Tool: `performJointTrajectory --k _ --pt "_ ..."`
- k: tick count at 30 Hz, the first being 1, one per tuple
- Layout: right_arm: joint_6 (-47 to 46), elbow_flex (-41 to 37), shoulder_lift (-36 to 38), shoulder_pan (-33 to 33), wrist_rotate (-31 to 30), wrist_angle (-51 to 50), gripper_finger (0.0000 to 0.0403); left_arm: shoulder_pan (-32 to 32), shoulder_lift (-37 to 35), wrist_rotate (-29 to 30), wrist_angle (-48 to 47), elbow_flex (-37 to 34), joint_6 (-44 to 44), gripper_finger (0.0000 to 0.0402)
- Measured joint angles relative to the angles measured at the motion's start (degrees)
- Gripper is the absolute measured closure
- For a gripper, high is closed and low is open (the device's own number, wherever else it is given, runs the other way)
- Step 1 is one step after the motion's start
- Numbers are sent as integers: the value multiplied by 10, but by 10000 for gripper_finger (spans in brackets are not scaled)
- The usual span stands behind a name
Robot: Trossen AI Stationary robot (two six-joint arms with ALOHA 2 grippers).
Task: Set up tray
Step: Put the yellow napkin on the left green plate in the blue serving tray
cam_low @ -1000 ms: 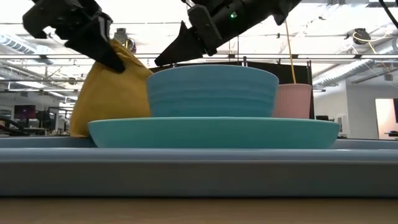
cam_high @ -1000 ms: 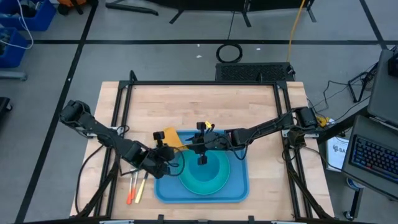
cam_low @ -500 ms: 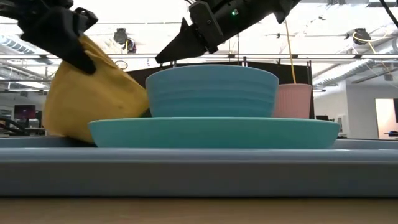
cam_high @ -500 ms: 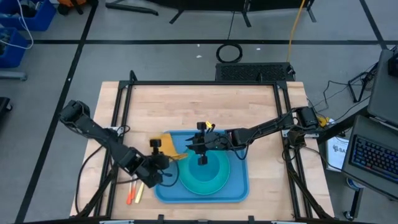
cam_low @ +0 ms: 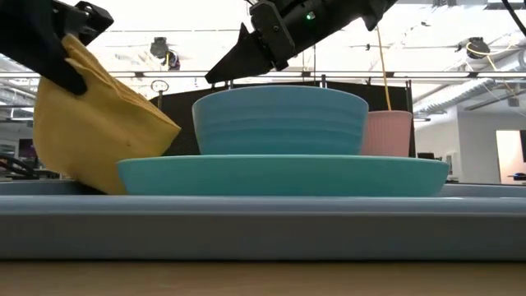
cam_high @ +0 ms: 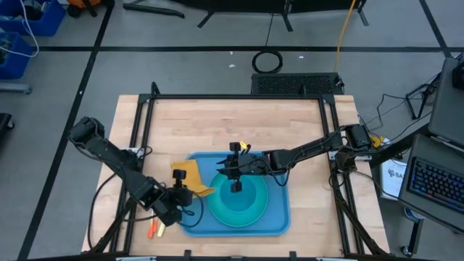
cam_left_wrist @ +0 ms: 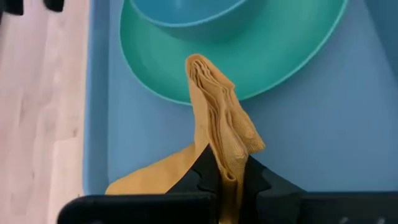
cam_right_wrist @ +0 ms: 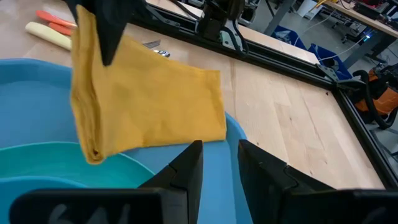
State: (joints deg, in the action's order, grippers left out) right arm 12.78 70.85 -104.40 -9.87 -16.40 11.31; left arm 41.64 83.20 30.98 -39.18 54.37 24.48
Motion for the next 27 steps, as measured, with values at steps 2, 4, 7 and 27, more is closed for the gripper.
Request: performJointTrajectory --k 2,4,7,27 --pt "0 0 0 0 0 0 312 8 0 0 9 0 -10 389" --pt "0 0 0 0 0 0 312 15 1 -6 22 0 -31 388" --pt "0 0 0 0 0 1 312 24 2 -16 33 0 -50 389" --pt "-1 0 0 0 0 5 312 25 2 -86 78 0 -16 367"
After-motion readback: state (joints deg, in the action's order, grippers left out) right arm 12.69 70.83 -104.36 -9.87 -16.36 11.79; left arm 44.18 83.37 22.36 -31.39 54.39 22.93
